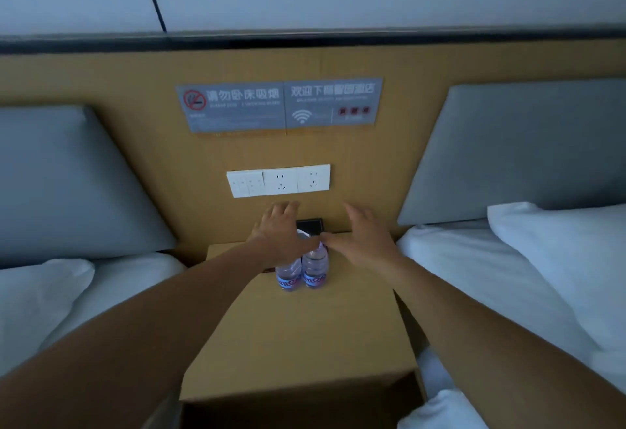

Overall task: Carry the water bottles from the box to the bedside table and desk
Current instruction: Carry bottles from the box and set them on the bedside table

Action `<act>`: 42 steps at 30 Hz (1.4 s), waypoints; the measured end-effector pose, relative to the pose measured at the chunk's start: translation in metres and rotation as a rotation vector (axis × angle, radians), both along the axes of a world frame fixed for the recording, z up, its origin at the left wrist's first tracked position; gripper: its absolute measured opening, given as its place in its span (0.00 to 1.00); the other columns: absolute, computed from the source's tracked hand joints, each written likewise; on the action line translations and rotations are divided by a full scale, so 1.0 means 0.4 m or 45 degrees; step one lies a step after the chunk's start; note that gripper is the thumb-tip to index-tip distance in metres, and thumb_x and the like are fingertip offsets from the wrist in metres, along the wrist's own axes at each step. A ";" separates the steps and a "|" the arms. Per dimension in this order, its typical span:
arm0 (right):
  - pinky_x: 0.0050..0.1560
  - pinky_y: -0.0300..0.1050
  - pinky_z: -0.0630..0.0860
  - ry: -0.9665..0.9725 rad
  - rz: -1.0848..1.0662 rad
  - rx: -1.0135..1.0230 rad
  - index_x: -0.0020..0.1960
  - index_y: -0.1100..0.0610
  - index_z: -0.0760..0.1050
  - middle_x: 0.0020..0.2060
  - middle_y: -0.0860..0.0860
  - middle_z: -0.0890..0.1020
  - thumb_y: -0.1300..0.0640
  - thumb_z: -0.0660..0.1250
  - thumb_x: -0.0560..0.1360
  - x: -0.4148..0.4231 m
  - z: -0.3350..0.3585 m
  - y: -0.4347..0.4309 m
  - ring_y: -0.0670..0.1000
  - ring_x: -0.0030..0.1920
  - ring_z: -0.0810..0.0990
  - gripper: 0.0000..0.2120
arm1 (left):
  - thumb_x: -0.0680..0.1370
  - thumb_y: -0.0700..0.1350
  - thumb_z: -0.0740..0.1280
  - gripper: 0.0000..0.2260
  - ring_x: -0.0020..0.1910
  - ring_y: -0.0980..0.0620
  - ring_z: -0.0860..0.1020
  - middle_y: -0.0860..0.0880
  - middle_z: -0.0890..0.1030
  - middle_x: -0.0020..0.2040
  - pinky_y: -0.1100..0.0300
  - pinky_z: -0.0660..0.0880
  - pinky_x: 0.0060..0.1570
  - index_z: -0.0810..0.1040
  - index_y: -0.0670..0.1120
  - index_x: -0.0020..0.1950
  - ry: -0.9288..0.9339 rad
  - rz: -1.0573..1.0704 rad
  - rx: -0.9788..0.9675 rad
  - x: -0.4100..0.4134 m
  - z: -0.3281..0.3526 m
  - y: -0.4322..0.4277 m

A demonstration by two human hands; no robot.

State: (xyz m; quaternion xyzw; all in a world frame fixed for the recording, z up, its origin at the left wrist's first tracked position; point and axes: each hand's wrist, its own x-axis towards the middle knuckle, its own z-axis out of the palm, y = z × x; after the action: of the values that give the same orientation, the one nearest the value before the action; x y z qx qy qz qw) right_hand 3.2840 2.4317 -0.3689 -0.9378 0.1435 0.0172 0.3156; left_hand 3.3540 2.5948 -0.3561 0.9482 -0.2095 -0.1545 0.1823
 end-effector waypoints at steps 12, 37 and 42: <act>0.76 0.53 0.56 -0.118 -0.483 0.019 0.79 0.50 0.55 0.79 0.51 0.56 0.36 0.63 0.76 -0.401 0.302 -0.099 0.53 0.78 0.54 0.38 | 0.78 0.62 0.65 0.36 0.78 0.44 0.59 0.45 0.60 0.79 0.45 0.61 0.75 0.57 0.48 0.80 -0.200 -0.469 0.026 -0.229 0.279 -0.164; 0.77 0.53 0.52 -0.068 -1.961 -0.140 0.79 0.50 0.55 0.79 0.52 0.55 0.38 0.63 0.77 -1.996 0.427 0.170 0.51 0.79 0.50 0.36 | 0.80 0.60 0.63 0.35 0.81 0.48 0.53 0.48 0.56 0.81 0.47 0.57 0.77 0.54 0.47 0.81 -0.236 -1.936 -0.195 -1.606 0.472 -0.425; 0.77 0.54 0.53 -0.023 -2.205 -0.150 0.79 0.51 0.55 0.79 0.52 0.55 0.38 0.63 0.78 -2.326 0.420 0.321 0.52 0.79 0.51 0.37 | 0.80 0.61 0.62 0.35 0.81 0.48 0.53 0.48 0.56 0.81 0.47 0.57 0.76 0.55 0.47 0.81 -0.231 -2.193 -0.187 -1.977 0.448 -0.384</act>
State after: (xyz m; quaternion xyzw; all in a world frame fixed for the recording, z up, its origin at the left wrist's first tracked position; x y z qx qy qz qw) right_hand 2.3536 2.5601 -0.2008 -0.5133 0.8051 -0.2440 0.1697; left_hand 2.5634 2.4413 -0.1768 0.4541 -0.8773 -0.1486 0.0454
